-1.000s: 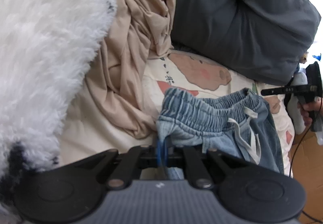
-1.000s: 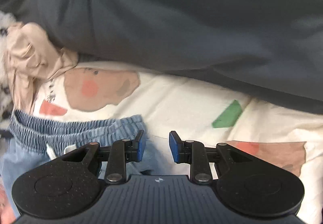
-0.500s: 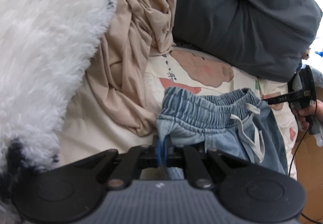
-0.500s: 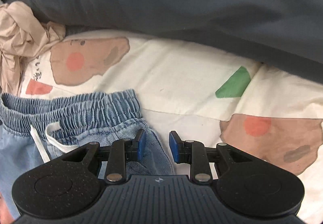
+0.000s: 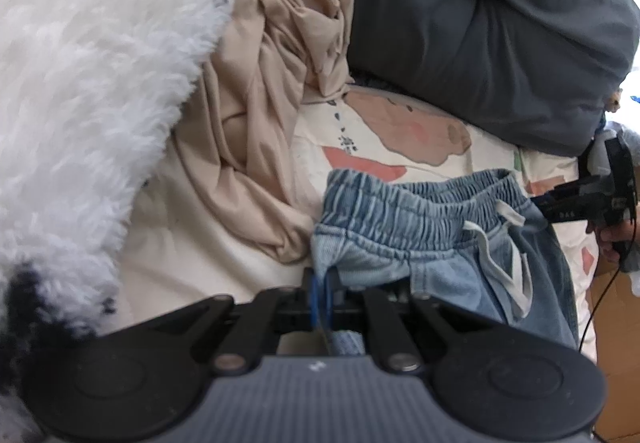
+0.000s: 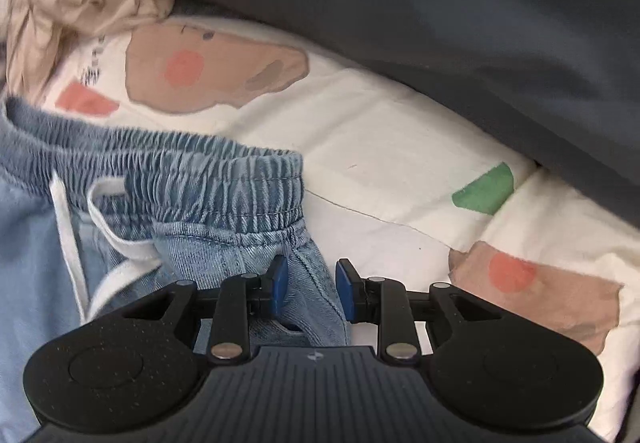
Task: Fold clothes
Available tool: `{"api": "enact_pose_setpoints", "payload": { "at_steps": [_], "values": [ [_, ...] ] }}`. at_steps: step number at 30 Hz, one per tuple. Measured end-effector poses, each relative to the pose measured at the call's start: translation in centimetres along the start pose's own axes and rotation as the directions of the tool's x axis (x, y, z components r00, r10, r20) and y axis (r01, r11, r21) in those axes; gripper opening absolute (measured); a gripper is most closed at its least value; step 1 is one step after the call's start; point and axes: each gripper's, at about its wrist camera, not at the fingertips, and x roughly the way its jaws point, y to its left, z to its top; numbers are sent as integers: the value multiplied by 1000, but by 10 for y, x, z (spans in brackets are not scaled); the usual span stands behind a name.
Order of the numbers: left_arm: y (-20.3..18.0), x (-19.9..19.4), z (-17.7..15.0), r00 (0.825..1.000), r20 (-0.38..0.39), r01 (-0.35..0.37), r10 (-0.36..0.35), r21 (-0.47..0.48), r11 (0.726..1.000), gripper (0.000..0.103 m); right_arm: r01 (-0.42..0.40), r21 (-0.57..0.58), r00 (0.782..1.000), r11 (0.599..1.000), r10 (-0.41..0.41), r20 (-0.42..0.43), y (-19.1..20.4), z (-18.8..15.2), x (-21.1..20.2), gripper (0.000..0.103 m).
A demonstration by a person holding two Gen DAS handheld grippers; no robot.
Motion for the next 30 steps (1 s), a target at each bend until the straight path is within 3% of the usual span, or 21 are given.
{"api": "enact_pose_setpoints", "payload": {
  "at_steps": [4,11,15,17,23,30],
  "values": [
    [-1,1,0,1000,-1,-2,2,4,1000,4,9,-63,999,998,-12,-49,7,6,7,33],
    [3,9,0,1000,-14,6,-7,-35,999,5,-86,32,985,996,89,-144,-16,19,23,34],
    [10,16,-3,999,-39,17,-20,-86,996,8,-106,65,984,992,114,-136,-21,16,21,23],
    [11,19,-6,998,-50,21,-26,-100,995,9,-83,21,989,996,85,-125,-13,14,15,13],
    [10,20,-10,998,-46,28,-32,-96,995,6,54,-133,996,990,-63,-64,6,11,-8,9],
    [-7,13,1,1000,15,23,-22,-22,1000,4,247,-216,969,945,-243,49,10,6,-35,8]
  ]
}}
